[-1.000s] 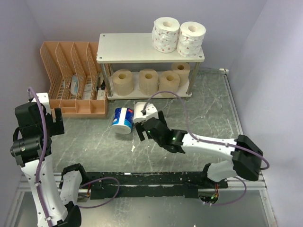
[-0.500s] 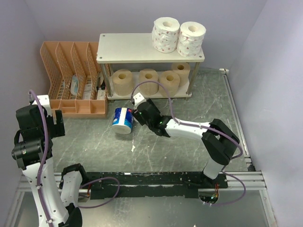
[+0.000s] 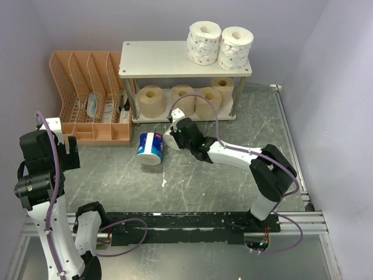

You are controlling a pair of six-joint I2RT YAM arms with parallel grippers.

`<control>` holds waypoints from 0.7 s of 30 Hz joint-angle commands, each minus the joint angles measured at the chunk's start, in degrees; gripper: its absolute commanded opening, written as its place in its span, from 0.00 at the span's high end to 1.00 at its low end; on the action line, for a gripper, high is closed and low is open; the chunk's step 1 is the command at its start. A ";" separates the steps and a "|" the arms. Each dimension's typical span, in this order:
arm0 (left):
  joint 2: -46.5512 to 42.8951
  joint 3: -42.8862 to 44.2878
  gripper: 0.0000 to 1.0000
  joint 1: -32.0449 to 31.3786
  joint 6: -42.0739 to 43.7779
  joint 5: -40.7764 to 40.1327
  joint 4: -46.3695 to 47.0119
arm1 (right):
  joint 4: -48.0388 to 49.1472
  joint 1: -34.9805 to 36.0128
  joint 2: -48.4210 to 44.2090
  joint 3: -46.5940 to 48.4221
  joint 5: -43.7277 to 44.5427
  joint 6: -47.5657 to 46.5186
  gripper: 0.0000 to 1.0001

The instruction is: Place and organize the paper towels onto the shelf

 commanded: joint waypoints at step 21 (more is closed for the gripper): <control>0.87 1.76 0.02 0.18 0.45 0.15 -0.29 | 14.24 -9.49 -29.14 -9.93 -15.32 63.06 1.00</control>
